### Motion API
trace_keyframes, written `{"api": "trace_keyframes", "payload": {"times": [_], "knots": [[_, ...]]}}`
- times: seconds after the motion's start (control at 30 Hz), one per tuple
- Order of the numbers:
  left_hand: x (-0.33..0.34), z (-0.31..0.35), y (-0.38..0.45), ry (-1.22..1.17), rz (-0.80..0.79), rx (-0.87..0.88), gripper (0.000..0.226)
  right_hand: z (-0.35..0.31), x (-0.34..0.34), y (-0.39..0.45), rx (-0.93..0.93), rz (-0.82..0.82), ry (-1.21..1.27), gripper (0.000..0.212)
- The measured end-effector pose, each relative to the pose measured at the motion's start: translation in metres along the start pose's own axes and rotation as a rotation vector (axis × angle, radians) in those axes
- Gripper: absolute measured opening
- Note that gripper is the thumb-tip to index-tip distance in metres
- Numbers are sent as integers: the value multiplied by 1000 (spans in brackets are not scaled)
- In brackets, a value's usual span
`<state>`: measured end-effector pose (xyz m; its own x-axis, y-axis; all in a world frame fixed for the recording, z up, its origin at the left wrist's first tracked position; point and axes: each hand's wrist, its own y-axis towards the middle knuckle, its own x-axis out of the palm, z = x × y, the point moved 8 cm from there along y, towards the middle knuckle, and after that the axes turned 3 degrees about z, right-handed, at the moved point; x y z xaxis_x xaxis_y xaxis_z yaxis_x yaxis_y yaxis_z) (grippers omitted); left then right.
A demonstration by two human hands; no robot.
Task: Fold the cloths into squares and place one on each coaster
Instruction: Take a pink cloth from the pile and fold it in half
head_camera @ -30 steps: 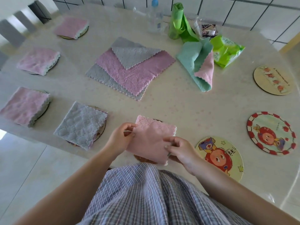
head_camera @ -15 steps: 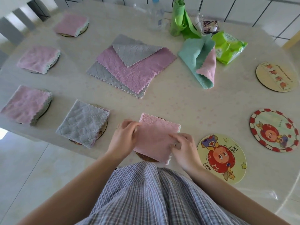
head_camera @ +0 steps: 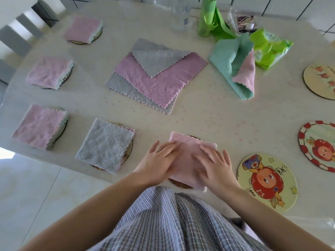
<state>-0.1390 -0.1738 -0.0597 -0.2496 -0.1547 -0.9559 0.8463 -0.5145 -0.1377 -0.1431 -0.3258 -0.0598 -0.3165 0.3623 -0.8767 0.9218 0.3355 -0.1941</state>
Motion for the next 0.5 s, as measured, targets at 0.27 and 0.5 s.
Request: {"api": "trace_keyframes", "payload": {"times": [0.27,0.5], "knots": [[-58,-91,15,-44,176,-63,38,-45,-27,79,23,141,101,28],[-72,-176,44,-66,121,-178,47,-86,-9,160,70,-53,-53,49]]}}
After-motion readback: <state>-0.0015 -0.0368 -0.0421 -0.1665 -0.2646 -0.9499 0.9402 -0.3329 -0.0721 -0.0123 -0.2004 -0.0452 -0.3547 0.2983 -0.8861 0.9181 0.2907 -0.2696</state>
